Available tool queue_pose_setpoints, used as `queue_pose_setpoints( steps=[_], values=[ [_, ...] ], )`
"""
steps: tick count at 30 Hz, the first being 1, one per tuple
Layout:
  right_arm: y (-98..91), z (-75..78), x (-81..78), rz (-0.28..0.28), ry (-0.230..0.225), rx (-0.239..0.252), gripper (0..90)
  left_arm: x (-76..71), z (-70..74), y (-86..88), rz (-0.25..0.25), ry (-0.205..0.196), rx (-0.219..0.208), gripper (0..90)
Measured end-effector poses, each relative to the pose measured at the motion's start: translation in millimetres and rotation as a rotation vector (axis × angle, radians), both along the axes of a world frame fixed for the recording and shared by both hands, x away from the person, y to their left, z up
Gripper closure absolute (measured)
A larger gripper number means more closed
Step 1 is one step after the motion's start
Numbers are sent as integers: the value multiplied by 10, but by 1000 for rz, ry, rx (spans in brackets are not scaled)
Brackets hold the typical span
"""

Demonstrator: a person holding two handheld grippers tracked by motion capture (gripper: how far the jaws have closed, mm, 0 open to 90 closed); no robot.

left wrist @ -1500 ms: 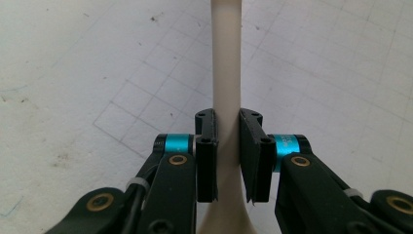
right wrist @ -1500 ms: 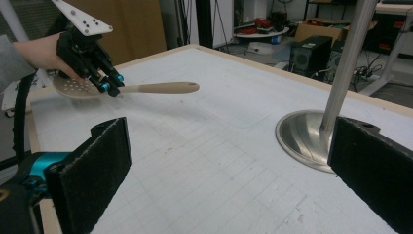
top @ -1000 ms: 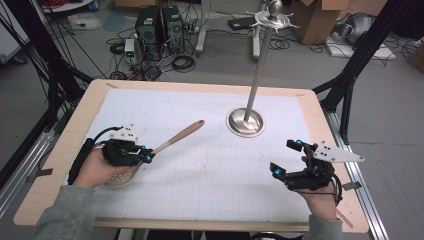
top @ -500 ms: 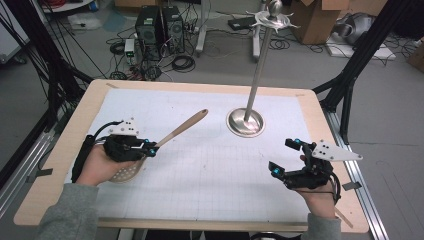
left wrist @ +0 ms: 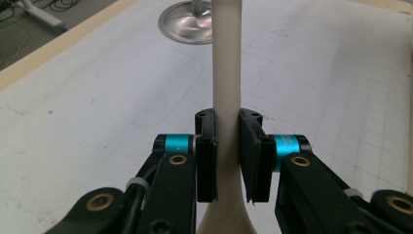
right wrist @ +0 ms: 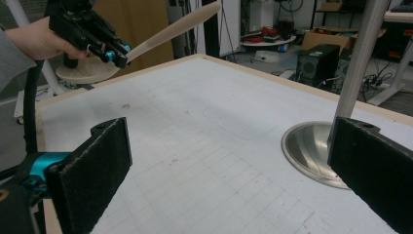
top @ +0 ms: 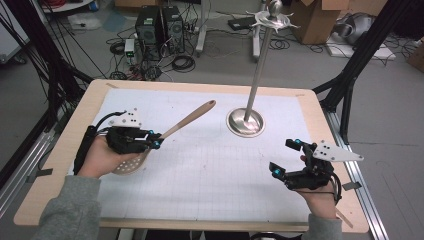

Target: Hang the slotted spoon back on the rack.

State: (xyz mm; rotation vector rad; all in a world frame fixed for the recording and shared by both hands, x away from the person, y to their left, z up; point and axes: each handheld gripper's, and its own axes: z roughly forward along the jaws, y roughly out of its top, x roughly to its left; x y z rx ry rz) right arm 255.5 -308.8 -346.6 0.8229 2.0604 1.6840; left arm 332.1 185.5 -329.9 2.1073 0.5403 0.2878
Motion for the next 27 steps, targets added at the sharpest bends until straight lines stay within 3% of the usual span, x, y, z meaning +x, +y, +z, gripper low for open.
queue_pose_setpoints(
  steps=[5, 10, 19, 27],
  values=[
    [2, -2, -3, 1, 3, 2, 10, 52, 51, -20, 3, -3, 5, 778],
    [10, -14, 2, 4, 10, -4, 10, 133, 117, -10, -7, -13, -27, 778],
    [-12, -23, 14, 3, 10, 0, 10, 247, 240, -65, -18, -25, -15, 778],
    [-69, -56, 30, -12, 21, 13, 10, 358, 342, -97, -31, -36, -34, 778]
  ],
)
